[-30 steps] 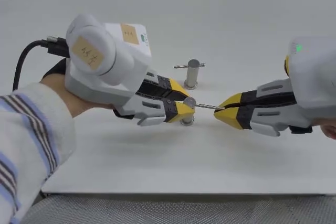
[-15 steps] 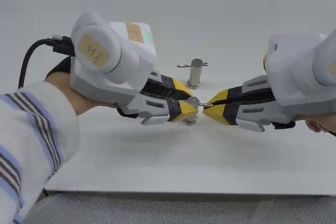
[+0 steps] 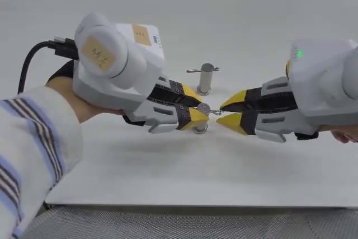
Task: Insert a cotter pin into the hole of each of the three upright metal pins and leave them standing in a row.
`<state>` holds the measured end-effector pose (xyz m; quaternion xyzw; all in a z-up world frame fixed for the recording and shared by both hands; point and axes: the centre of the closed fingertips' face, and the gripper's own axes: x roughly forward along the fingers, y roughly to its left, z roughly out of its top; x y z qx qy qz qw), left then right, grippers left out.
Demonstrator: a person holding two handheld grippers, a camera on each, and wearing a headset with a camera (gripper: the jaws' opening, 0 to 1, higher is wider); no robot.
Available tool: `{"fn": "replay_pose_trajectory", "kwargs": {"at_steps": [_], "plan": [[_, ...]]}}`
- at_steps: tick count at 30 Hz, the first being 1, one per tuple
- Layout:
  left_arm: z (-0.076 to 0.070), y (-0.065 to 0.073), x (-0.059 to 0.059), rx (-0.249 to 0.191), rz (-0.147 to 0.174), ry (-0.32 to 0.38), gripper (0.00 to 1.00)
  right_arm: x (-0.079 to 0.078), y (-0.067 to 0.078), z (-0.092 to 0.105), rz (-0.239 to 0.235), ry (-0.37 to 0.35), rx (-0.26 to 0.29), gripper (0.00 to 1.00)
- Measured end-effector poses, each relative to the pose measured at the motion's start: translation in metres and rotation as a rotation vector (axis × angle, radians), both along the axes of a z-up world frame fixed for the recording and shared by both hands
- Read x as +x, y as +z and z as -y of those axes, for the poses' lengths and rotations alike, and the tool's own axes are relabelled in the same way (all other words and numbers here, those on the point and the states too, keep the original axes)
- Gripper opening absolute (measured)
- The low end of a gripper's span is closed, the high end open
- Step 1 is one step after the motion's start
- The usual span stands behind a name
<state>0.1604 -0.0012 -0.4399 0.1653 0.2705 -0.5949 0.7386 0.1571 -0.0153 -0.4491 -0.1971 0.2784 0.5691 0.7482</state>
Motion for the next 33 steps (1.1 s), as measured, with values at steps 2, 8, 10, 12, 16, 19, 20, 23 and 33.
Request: {"fn": "replay_pose_trajectory", "kwargs": {"at_steps": [2,8,10,12,16,19,20,23,33], "plan": [[0.000,0.000,0.000,0.002,0.002,0.000,0.10,-0.001,0.001,-0.001,0.000,0.000,0.008,0.00],[0.000,0.000,0.000,0.006,0.003,0.003,0.10,-0.003,0.004,-0.008,0.003,0.006,0.018,0.00],[0.000,0.000,0.000,0.008,0.004,0.003,0.10,-0.003,0.006,-0.010,0.009,0.007,0.017,0.00],[0.000,0.000,0.000,0.007,0.003,0.005,0.10,-0.002,0.006,-0.008,0.015,0.009,0.011,0.00],[-0.001,0.000,0.000,-0.005,-0.028,0.029,0.10,-0.001,0.006,-0.007,0.012,-0.010,0.020,0.00],[-0.002,0.001,0.000,-0.016,-0.024,0.037,0.10,0.000,0.004,-0.002,0.000,-0.034,0.030,0.03],[-0.003,0.002,0.000,-0.021,-0.011,0.033,0.11,-0.001,0.004,-0.003,-0.001,-0.039,0.035,0.05],[-0.009,0.005,0.001,-0.052,-0.016,0.079,0.21,-0.003,0.002,-0.003,-0.021,-0.055,0.063,0.10],[-0.029,0.034,-0.003,-0.237,-0.055,0.254,0.59,-0.010,-0.004,-0.020,-0.046,-0.046,0.137,0.28]]}}
